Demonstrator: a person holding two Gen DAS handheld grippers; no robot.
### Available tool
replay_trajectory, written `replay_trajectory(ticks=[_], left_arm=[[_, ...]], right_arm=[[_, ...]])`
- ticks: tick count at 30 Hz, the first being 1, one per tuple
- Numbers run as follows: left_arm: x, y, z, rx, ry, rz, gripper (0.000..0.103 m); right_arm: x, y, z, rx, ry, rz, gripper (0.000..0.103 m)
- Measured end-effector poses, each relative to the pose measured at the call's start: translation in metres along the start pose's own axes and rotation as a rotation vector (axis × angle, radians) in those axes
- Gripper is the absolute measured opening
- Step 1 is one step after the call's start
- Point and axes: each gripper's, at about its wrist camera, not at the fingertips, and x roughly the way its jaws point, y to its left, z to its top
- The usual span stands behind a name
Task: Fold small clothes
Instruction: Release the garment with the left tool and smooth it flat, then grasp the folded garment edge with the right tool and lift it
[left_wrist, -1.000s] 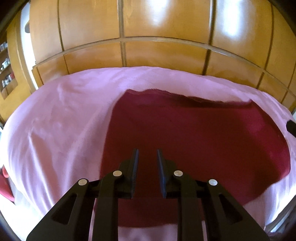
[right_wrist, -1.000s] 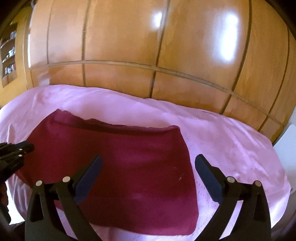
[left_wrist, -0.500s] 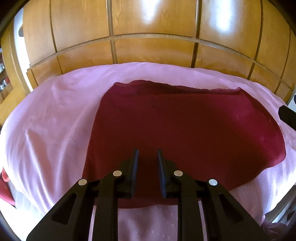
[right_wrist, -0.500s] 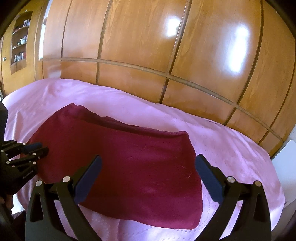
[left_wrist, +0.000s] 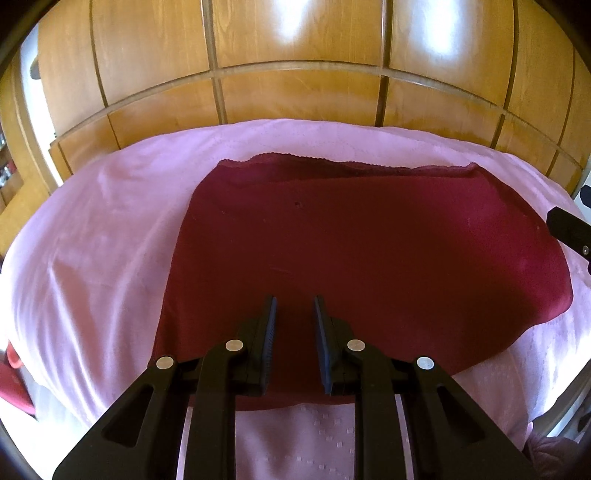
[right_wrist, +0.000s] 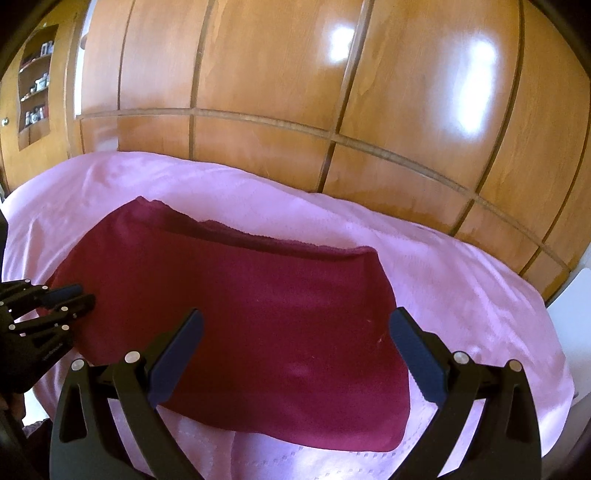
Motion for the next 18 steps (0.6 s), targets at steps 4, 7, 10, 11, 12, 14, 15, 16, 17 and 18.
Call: replay_trajectory(ticks=[4,7,10,11,12,14,15,16,17,18], left_arm=[[0.002,-0.002,0.0,0.005,0.006,0.003,0.019],[0.002,-0.003,0.0,0.009,0.006,0.003,0.019],[0.003,-0.003,0.0,0.011,0.008,0.003,0.019],[0.004,-0.002,0.0,0.011,0.009,0.002,0.019],[0.004,-0.002,0.0,0.01,0.01,0.001,0.019],[0.005,0.001,0.001,0.007,0.008,0.003,0.019],[0.005,0.002,0.002,0.004,0.008,0.006,0.019],[0.006,0.004,0.002,-0.004,0.01,0.009,0.019],[0.006,0.006,0.003,-0.011,0.01,0.012,0.019],[0.006,0.007,0.003,-0.016,0.01,0.013,0.019]], right_arm=[[0.008,-0.008,-0.004,0.027,0.027,0.003,0.1],[0.014,-0.016,-0.006,0.051,0.049,0.002,0.1],[0.022,-0.029,-0.01,0.082,0.077,0.0,0.1],[0.024,-0.037,-0.012,0.089,0.082,-0.013,0.1],[0.026,-0.044,-0.013,0.1,0.087,-0.021,0.1],[0.031,-0.063,-0.015,0.149,0.109,-0.029,0.1],[0.035,-0.079,-0.019,0.198,0.124,-0.017,0.1],[0.039,-0.093,-0.022,0.248,0.134,0.004,0.1],[0.046,-0.11,-0.028,0.314,0.153,0.043,0.1],[0.051,-0.12,-0.032,0.356,0.171,0.072,0.1]])
